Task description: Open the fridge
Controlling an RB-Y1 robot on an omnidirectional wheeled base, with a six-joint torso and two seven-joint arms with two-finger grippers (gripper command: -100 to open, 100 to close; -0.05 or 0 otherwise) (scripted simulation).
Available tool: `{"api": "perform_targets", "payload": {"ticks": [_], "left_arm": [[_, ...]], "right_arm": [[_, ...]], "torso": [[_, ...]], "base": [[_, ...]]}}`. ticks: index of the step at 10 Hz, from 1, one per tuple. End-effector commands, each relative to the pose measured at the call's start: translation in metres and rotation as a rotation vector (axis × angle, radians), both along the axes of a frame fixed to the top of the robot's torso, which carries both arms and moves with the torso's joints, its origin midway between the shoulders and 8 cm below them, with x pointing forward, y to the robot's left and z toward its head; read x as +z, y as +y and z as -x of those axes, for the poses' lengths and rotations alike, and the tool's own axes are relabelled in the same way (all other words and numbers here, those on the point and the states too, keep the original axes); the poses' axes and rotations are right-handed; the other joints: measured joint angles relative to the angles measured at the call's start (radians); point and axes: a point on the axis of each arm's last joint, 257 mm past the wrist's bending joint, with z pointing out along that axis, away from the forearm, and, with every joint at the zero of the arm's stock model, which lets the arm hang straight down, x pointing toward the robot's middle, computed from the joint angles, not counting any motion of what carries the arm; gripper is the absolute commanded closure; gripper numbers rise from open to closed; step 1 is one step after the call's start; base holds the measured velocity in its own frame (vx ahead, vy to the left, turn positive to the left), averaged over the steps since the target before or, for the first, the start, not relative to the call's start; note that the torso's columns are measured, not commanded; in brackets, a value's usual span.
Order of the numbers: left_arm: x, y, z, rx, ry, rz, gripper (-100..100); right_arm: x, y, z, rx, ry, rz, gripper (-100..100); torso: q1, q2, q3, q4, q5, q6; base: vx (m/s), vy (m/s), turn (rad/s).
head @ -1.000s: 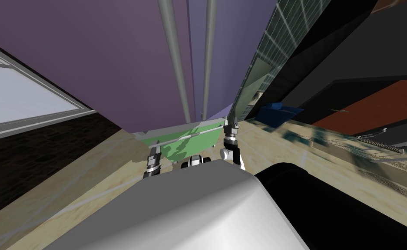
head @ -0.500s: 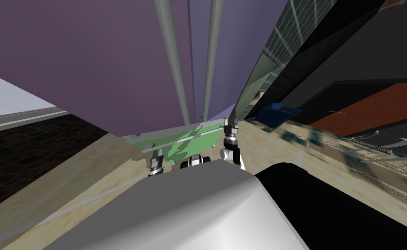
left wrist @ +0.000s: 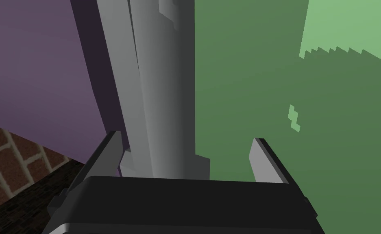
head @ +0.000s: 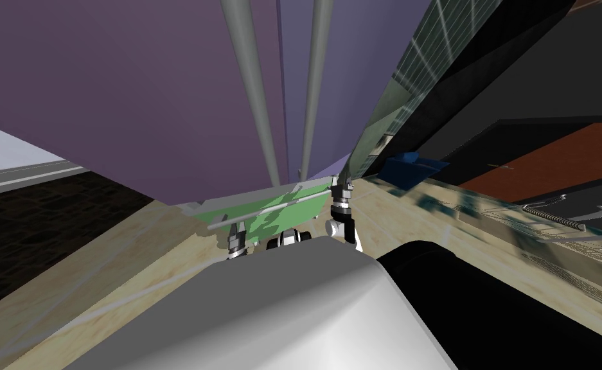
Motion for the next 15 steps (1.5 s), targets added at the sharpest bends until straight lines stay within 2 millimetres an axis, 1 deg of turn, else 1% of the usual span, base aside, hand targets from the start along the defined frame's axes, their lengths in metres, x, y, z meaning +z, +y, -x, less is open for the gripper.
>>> {"api": "perform_targets", "payload": {"ticks": [1,5,6,7,8,10,12,15], "left_arm": [[0.007,0.006,-0.016,-0.003,0.000,0.000,-100],[0.019,0.014,-0.039,-0.008,0.000,0.000,-100],[0.017,0.012,-0.033,-0.007,-0.002,-0.001,-100],[0.011,0.008,-0.024,-0.005,0.000,0.000,100],[0.009,0.007,-0.020,-0.004,0.000,0.000,100],[0.002,0.001,-0.004,-0.001,0.000,0.000,100],[0.013,0.004,-0.018,-0.010,-0.013,-0.003,100],[0.016,0.009,-0.029,-0.015,0.001,-0.002,100]], "right_arm": [[0.000,0.000,0.000,0.000,0.000,0.000,0],[0.000,0.000,0.000,0.000,0.000,0.000,0],[0.000,0.000,0.000,0.000,0.000,0.000,0],[0.000,0.000,0.000,0.000,0.000,0.000,0],[0.000,0.000,0.000,0.000,0.000,0.000,0],[0.000,0.000,0.000,0.000,0.000,0.000,0],[0.000,0.000,0.000,0.000,0.000,0.000,0],[0.000,0.000,0.000,0.000,0.000,0.000,0]], "torso": [[-0.001,0.000,0.000,0.000,0.000,0.000],[0.000,-0.001,-0.001,0.000,0.000,0.000],[-0.001,-0.001,-0.001,0.000,0.000,0.000],[0.000,-0.001,-0.001,0.000,0.000,0.000],[0.002,-0.003,-0.001,-0.002,0.002,0.000],[0.005,-0.008,-0.004,-0.006,0.005,0.000],[0.004,-0.007,-0.003,-0.005,0.004,0.000],[0.001,0.002,0.002,-0.001,0.001,-0.001]], "base": [[-0.018,-0.022,0.015],[-0.014,-0.018,0.011],[-0.006,-0.012,0.003],[0.011,0.014,-0.017],[0.013,0.026,-0.011],[0.018,0.026,-0.021],[-0.048,-0.013,0.012],[-0.167,-0.054,0.027]]}}
